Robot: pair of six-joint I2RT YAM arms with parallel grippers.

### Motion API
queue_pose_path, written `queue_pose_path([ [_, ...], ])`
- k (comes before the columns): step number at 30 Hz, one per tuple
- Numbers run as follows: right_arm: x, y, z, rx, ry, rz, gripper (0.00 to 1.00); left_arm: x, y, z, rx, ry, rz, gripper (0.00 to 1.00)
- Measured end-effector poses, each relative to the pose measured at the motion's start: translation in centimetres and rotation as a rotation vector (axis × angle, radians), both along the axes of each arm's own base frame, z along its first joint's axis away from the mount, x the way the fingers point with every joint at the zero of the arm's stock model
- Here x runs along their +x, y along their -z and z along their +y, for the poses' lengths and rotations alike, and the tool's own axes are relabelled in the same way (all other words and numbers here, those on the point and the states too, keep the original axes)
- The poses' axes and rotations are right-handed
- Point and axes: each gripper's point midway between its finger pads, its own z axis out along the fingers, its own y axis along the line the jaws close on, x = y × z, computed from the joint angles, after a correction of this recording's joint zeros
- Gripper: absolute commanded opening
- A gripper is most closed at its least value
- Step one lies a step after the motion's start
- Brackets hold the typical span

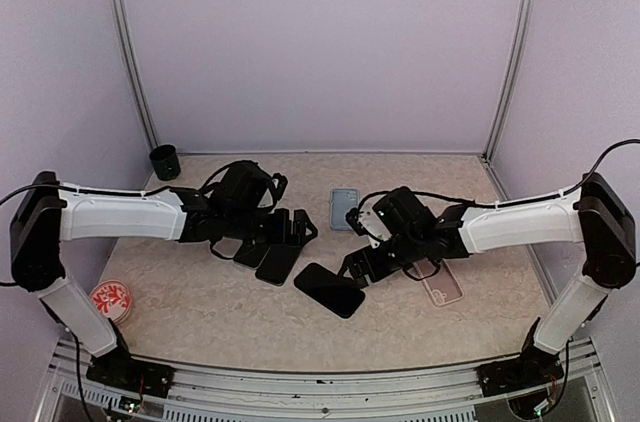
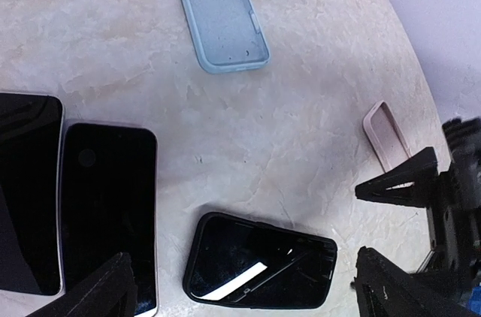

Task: Put the phone into the phone case
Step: Pick up the phone with the phone case at the center of the board.

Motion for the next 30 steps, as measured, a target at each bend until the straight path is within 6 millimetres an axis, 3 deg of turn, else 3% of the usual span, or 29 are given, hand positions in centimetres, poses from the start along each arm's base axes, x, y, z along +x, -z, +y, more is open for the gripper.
queue_pose_path([
  [4,-0.4,0.6,2.0,-0.081,-0.06,-0.043,1.0,0.3,-1.1,1.0,-0.013,-0.028,-0.024,0.99],
  [11,-0.8,3.3,4.4,-0.225,-0.13,-0.066,0.99,0.4,-1.2,2.6,-0.005,-0.068,-0.029,0.99],
  [30,-1.5,5.5,5.3,-0.323,-0.207,-0.018,0.99,0.9,-1.7,4.0,-0.006,-0.106,-0.043,0.99],
])
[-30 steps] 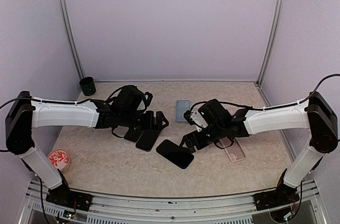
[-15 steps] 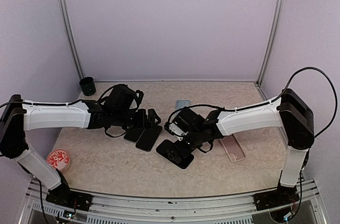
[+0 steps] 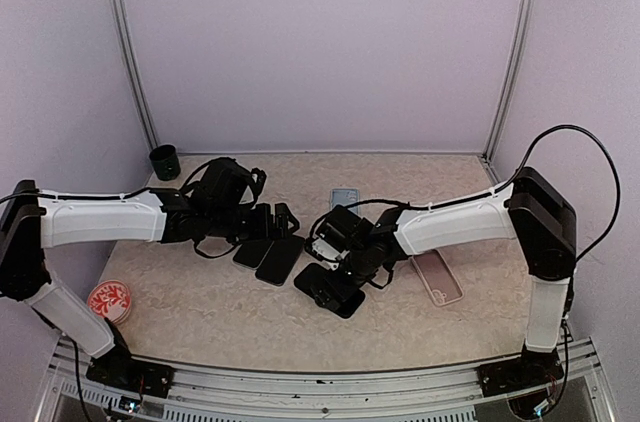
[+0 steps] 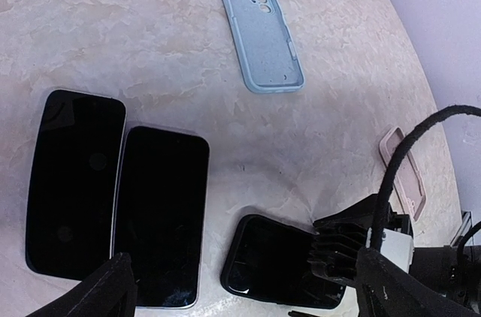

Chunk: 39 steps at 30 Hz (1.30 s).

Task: Put the phone into the phone case
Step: Pick up the phone with the phone case at the center of the board.

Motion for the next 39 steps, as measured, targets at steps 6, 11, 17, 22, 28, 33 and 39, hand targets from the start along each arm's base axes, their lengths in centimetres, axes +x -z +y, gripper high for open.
queue_pose_path([
  [6,-0.07,0.22,0.72,-0.02,-0.016,-0.001,0.97,0.04,0.0,0.04,-0.002,-0.001,0.002,0.99],
  [11,-0.13,0.45,0.82,-0.047,-0.025,-0.012,0.86,0.19,0.02,0.2,-0.002,-0.005,0.003,0.99],
  [17,0.05,0.48,0.5,-0.067,-0.015,-0.022,0.71,0.26,0.02,0.27,-0.002,-0.007,0.003,0.99],
  [22,0.17,0.46,0.4,-0.071,-0.006,-0.027,0.69,0.48,0.01,0.49,-0.003,-0.015,0.003,0.99],
  [28,0.19,0.44,0.39,-0.078,0.002,-0.04,0.85,0.5,0.2,0.64,-0.001,-0.017,0.005,0.99],
  [33,0.11,0.67,0.34,-0.105,0.006,-0.069,0.85,0.39,0.55,0.79,0.003,-0.019,0.01,0.99],
  [39,0.23,0.59,0.47,-0.119,0.012,-0.091,0.75,0.38,0.58,0.79,0.001,-0.021,0.011,0.99],
])
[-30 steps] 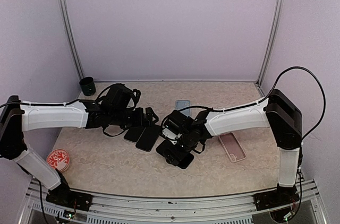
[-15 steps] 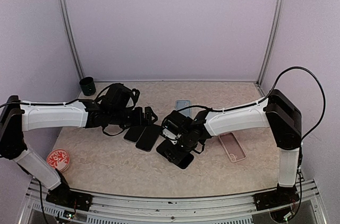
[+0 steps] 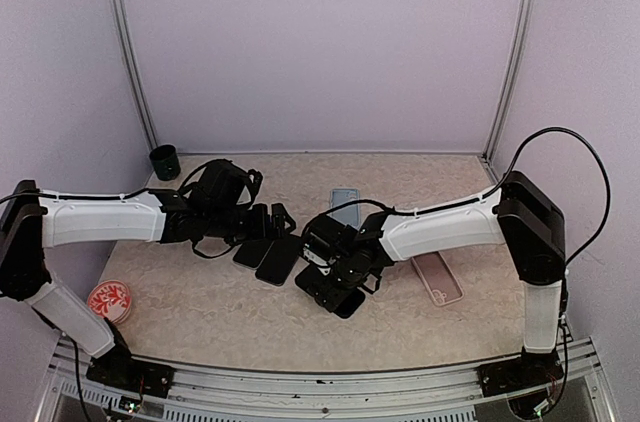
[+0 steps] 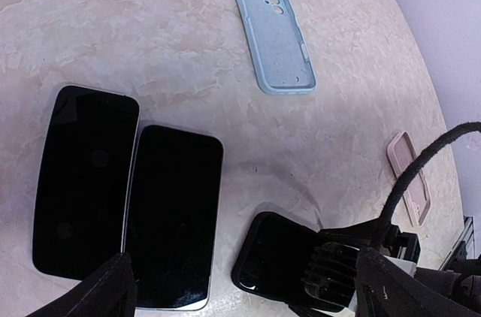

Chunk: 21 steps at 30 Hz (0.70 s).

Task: Put the phone into the phone case
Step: Pick up the phone with the phone case at the center of the board.

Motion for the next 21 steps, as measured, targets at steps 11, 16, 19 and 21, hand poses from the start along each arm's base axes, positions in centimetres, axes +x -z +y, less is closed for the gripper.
queue_pose_path([
  [11,0.3,-0.2,-0.2,0.004,0.019,-0.017,0.71,-0.1,0.4,0.1,0.002,-0.003,0.005,0.99],
  [16,1.1,-0.4,-1.8,0.004,0.058,-0.015,0.71,-0.1,0.7,0.4,0.006,-0.009,0.011,0.99],
  [19,2.4,-0.9,-3.5,0.008,0.109,-0.018,0.71,-0.1,1.0,0.7,0.011,-0.014,0.017,0.99],
  [21,3.8,-1.8,-5.0,0.023,0.161,-0.031,0.71,-0.2,1.3,0.9,0.013,-0.017,0.023,0.99],
])
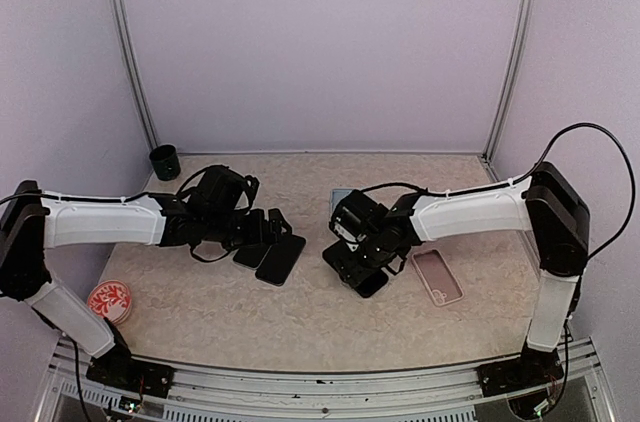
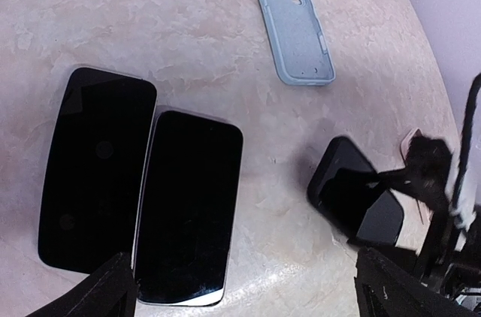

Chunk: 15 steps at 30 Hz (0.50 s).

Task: Put the phone into the phone case
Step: Place the phone with the phone case at the corner of the board.

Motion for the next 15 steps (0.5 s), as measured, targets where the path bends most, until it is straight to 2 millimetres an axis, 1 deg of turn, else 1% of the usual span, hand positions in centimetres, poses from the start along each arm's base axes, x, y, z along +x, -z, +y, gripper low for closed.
queue_pose_path([
  [1,0.6,-0.4,-0.5,0.006,0.022,-0.007,0.71,0.0,0.1,0.0,0.001,-0.001,0.001,0.99],
  [6,4.4,-3.7,-3.5,0.063,0.151,-0.067,0.71,-0.2,0.4,0.2,0.002,-0.003,0.008,0.99],
  [10,6.9,-5.4,-5.3,0.085,0.23,-0.101,0.71,-0.3,0.6,0.3,0.0,-0.007,0.011,0.99],
  [15,9.5,-7.0,-6.8,0.109,0.308,-0.128,0.71,-0.4,0.8,0.4,0.0,-0.009,0.012,0.99],
])
